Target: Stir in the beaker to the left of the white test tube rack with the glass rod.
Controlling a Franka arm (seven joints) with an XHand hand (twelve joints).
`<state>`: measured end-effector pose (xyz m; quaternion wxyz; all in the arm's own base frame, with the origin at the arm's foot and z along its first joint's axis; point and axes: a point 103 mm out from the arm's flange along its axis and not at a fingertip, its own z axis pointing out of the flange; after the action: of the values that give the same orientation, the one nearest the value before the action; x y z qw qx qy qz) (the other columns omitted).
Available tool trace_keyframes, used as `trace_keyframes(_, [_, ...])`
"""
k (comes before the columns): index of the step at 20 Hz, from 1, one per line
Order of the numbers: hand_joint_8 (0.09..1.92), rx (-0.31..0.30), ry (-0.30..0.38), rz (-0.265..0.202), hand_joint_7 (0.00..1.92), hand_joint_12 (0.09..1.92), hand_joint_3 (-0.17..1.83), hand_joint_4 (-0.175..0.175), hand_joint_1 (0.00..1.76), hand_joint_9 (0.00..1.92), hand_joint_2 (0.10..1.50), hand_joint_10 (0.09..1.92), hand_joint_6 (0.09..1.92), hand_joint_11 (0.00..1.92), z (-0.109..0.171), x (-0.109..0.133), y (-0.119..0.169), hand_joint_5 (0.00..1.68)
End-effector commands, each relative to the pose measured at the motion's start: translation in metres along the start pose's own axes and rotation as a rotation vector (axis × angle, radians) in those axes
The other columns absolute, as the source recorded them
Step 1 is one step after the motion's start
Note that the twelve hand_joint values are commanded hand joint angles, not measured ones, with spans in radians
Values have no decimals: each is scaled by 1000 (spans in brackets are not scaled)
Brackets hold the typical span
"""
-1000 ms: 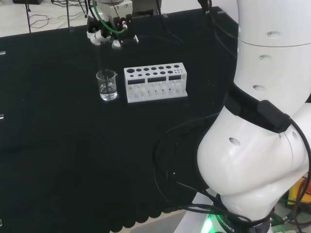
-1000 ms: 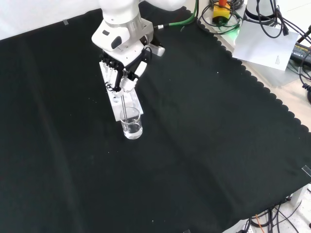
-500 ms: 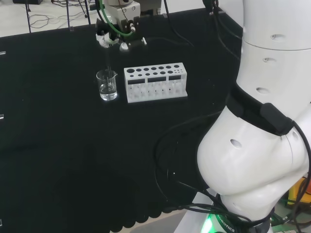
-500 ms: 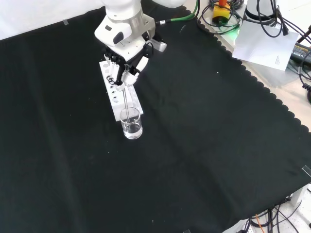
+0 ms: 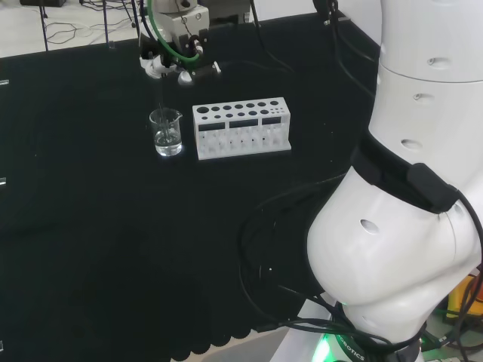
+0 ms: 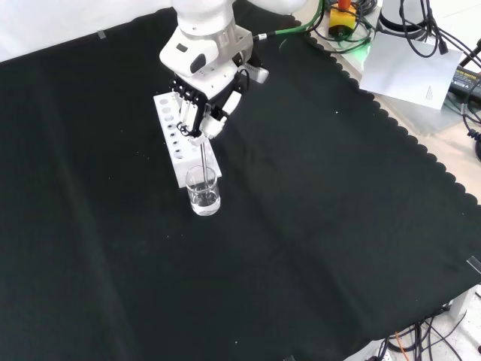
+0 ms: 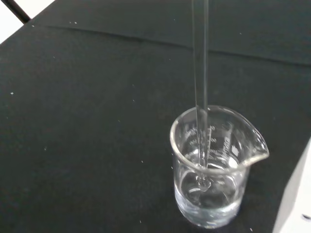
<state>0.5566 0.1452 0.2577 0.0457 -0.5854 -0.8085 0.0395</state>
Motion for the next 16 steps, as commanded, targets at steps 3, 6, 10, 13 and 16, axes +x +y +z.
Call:
trace_keyframes(3, [991,2,1,2,1187,778,-175,-175,1302,1632,1130,880,598,1636,2,-12,11,1092])
trace_keyframes(6, [990,9,-13,17,1187,778,-175,-175,1302,1632,1130,879,597,1636,3,-23,4,1092])
trace_keyframes(10, [989,7,-11,33,1188,778,-175,-175,1302,1633,1129,878,596,1636,3,-27,-12,1093])
trace_keyframes(13, [988,7,-16,18,1188,778,-175,-175,1302,1633,1129,878,596,1636,3,-15,-18,1094])
trace_keyframes(16, [988,1,-21,-6,1189,778,-175,-175,1302,1634,1129,877,595,1635,-2,1,-12,1094])
